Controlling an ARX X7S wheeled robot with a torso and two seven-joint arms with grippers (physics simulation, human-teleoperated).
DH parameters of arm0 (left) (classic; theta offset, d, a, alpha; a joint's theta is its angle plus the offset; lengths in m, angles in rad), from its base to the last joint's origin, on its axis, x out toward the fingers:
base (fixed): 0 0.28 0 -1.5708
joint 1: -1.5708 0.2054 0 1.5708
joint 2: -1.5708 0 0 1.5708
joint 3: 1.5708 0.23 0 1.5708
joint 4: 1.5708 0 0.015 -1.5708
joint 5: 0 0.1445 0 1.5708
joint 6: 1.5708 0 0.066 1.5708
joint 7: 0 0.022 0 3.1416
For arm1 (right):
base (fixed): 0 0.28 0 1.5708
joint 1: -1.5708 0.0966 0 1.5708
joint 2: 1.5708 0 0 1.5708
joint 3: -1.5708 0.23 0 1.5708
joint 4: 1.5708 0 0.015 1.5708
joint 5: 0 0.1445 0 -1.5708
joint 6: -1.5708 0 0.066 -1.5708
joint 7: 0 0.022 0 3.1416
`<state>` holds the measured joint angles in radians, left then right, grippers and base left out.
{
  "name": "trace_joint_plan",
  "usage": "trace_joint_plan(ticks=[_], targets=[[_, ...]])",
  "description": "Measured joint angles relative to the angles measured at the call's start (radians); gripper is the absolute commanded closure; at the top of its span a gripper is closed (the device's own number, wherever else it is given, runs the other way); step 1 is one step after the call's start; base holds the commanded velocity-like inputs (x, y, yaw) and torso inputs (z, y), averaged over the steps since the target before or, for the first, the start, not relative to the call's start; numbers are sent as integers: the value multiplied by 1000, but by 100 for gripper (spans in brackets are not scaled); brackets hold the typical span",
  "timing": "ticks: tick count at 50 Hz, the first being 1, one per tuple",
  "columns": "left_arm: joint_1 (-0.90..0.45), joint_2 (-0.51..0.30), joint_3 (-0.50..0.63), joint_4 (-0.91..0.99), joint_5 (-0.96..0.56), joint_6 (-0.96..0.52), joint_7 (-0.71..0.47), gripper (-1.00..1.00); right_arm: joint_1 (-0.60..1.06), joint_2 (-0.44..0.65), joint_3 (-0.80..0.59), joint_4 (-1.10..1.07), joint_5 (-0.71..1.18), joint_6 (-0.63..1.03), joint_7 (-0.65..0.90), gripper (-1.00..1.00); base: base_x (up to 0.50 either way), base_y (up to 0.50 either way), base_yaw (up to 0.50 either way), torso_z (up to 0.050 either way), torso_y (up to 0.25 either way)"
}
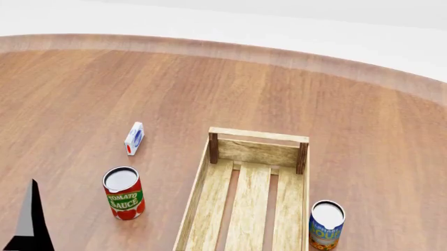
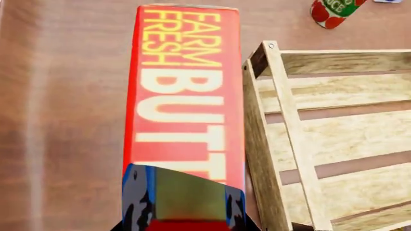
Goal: Pick up the butter and put it in the tray.
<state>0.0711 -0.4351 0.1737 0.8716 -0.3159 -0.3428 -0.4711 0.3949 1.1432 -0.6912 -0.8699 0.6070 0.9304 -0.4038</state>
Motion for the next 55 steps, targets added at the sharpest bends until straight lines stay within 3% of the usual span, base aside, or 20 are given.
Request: trace_joint_plan(ticks=[26,55], targets=[[-7,-14,-16,26,-28,-17,-17,-100,-58,53,261,-5,211,-145,229,100,0,0,0,0,0],[-15,-30,-36,35,-60,-24,-33,-100,110,-239,264,161,196,-37,483,100,0,0,0,0,1]])
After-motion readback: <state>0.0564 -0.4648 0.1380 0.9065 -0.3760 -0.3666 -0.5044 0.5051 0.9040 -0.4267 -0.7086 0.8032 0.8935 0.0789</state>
